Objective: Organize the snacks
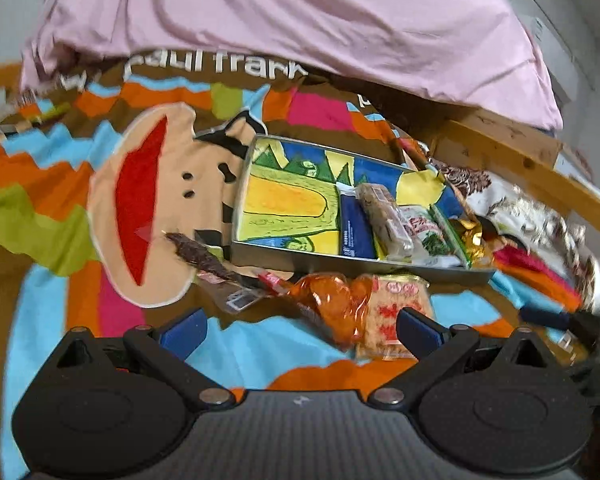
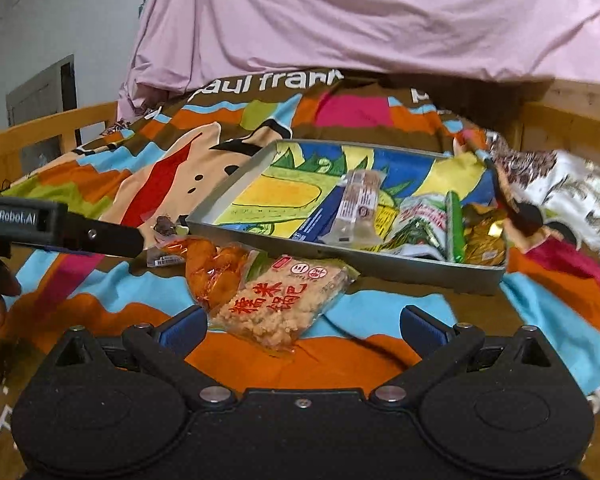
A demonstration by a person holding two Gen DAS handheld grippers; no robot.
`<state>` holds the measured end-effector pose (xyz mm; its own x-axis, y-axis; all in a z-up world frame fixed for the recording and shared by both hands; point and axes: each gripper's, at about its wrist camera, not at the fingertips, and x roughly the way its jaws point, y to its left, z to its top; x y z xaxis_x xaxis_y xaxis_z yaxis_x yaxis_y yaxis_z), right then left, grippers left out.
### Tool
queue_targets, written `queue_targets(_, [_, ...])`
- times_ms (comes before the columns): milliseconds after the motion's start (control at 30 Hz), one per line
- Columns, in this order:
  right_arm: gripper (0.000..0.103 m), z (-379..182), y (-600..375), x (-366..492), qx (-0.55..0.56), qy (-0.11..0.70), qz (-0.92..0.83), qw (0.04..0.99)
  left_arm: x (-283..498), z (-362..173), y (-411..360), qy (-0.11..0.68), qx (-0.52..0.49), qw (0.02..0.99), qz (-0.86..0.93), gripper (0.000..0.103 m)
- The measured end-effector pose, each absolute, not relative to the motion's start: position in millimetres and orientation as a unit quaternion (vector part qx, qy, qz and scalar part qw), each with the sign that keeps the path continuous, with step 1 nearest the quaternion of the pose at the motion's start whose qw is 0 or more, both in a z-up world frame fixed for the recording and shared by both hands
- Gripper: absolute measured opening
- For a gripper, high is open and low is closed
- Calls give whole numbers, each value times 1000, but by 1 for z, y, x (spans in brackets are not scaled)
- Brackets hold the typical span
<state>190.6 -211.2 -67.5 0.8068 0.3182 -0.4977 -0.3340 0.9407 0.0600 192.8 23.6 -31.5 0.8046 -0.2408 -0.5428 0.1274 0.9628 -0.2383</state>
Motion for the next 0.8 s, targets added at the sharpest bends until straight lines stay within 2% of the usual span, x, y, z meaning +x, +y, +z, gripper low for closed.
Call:
queue_targets(333, [102,-86,-206,223,35,302,161,939,243,-45,17,347,-204,906,-132,103])
queue_targets(567, [102,-92,-208,229,47,318,159,933,271,-59,18,387,-318,864,-55,103])
queue_targets(800, [102,-92,-210,229,51,317,161,933,286,-67,3,407,-313,858,-17,103])
